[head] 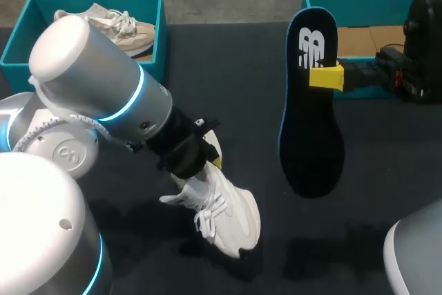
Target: Take the shoe out of the shoebox, open the shoe tongue, remove and reinsert the insole, then place the shoe into the shoebox
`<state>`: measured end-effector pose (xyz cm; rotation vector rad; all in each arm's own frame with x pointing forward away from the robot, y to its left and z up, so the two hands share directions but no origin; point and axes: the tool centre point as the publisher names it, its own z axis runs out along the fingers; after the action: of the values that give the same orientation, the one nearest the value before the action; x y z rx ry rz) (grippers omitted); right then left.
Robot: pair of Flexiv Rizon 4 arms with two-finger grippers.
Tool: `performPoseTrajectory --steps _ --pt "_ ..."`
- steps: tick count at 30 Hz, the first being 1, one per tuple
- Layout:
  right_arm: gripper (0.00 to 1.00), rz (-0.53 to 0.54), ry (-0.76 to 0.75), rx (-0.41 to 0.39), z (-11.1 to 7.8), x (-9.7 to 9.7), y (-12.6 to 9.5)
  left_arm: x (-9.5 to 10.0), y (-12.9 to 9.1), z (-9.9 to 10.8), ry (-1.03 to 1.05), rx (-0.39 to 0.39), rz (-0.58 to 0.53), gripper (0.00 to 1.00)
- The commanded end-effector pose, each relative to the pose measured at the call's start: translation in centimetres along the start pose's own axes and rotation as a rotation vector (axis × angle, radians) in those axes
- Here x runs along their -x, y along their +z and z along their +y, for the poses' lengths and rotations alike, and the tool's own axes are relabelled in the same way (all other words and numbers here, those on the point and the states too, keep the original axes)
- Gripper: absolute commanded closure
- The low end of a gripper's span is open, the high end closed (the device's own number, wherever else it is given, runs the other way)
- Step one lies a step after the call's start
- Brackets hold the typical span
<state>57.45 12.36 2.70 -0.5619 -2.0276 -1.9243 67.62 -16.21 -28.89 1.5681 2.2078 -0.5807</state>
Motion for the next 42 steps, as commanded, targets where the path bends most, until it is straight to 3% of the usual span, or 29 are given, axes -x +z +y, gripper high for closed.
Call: performPoseTrajectory --steps 1,10,19,42 --pt "1.0 -0.002 0.003 -0.001 -0.1 0.0 0.1 0.2 -0.9 -0.2 0.17 -0.091 0.019 1.0" --pt "1.0 -0.002 0.003 -0.001 -0.1 0.0 0.1 -0.1 0.5 -1.8 0.312 -0.11 0.106 1.0" --pt "1.0 -0.002 0.003 -0.001 -0.1 0.0 0.1 -0.5 2.4 -3.2 0.281 -0.148 0.172 1.0" --pt "1.0 -0.002 0.003 -0.001 -0.1 0.0 0.1 -2.6 5.8 -3.6 0.234 -0.171 0.288 1.0"
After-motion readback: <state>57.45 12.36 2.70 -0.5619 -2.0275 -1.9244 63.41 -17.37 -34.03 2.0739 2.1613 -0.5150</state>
